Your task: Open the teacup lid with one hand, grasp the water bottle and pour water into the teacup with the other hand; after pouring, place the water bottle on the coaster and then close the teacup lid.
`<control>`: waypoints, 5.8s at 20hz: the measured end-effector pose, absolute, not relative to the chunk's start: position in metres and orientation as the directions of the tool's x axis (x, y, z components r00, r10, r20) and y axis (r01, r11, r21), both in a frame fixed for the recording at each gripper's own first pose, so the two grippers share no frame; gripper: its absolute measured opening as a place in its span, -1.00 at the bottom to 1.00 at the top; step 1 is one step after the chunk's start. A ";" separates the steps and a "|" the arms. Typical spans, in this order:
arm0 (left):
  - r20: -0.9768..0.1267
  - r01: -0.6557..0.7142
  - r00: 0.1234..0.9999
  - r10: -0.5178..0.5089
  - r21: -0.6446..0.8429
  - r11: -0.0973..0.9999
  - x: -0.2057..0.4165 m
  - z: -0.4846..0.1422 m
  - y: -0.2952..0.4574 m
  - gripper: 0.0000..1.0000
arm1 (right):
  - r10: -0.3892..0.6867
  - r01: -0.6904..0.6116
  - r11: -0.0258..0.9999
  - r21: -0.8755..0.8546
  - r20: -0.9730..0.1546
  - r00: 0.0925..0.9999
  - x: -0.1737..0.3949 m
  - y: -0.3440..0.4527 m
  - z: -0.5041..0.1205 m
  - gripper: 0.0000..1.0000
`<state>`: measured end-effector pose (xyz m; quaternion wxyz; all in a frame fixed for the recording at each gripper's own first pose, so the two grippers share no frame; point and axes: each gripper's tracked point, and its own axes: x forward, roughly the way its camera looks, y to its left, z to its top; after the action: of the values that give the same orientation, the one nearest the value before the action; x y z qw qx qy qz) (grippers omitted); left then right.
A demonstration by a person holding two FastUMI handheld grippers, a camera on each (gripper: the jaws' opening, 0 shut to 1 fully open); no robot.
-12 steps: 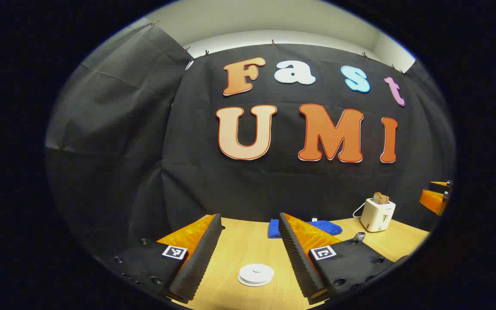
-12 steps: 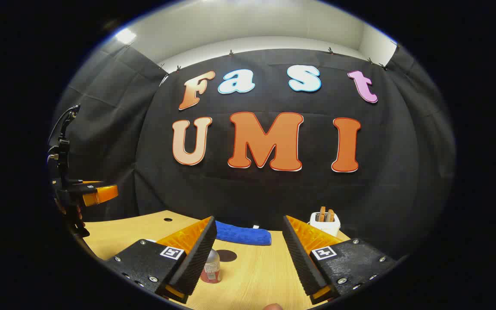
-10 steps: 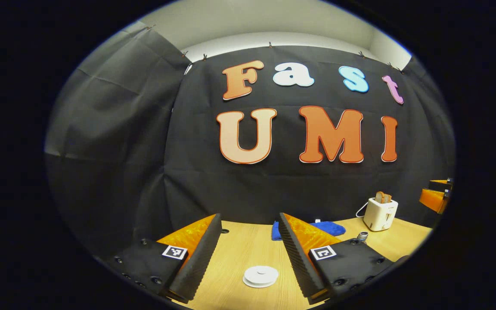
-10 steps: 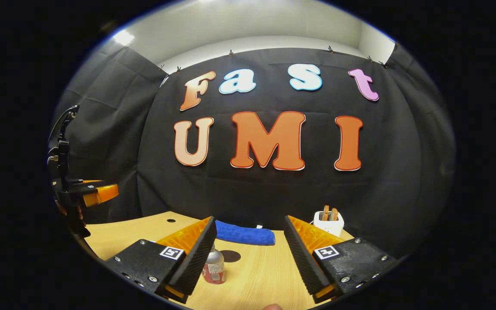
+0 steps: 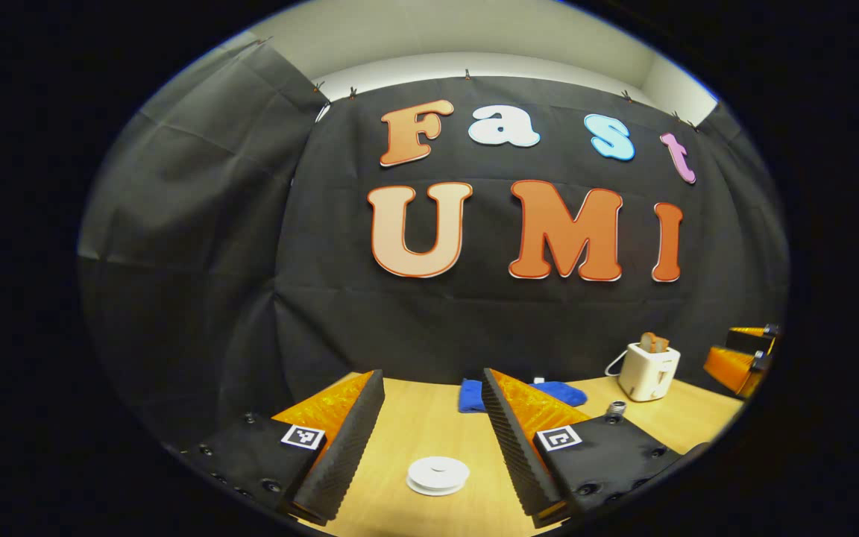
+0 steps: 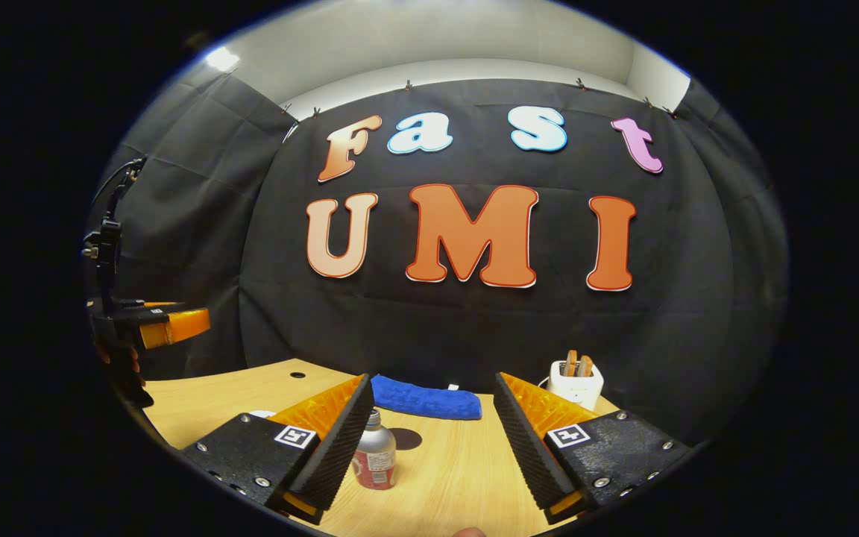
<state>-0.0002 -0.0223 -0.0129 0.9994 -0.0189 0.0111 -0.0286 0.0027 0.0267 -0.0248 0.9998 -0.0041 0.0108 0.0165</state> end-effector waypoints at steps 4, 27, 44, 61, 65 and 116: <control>-0.032 0.073 0.997 -0.072 0.025 0.997 0.002 -0.024 -0.033 0.75 | 0.046 -0.047 0.998 -0.031 -0.043 0.998 0.005 0.038 -0.036 0.94; -0.280 0.166 0.947 -0.156 0.012 0.986 0.062 -0.183 -0.039 0.76 | 0.170 -0.191 0.980 -0.058 -0.255 0.952 0.051 0.087 -0.155 0.95; -0.340 0.177 0.933 -0.119 0.144 0.974 0.088 -0.242 -0.036 -0.13 | 0.198 -0.226 0.973 -0.047 -0.329 0.923 0.074 0.085 -0.195 0.96; -0.241 0.133 0.965 -0.103 0.113 0.985 0.093 -0.211 -0.032 -0.43 | 0.207 -0.238 0.971 -0.032 -0.394 0.896 0.072 0.086 -0.210 0.95; -0.211 0.113 0.974 -0.086 0.121 0.986 0.087 -0.192 -0.024 -0.43 | 0.200 -0.248 0.968 -0.047 -0.458 0.866 0.071 0.090 -0.227 0.84; -0.224 -0.150 0.959 0.173 0.116 0.982 -0.006 -0.175 0.177 -0.43 | 0.021 -0.321 0.129 -0.938 -0.321 0.947 0.151 0.163 -0.193 0.49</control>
<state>-0.0063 0.1768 -0.1749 0.9885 0.0493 0.1171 0.0815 0.1514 0.1629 -0.1932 0.7425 -0.6498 0.1154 0.1151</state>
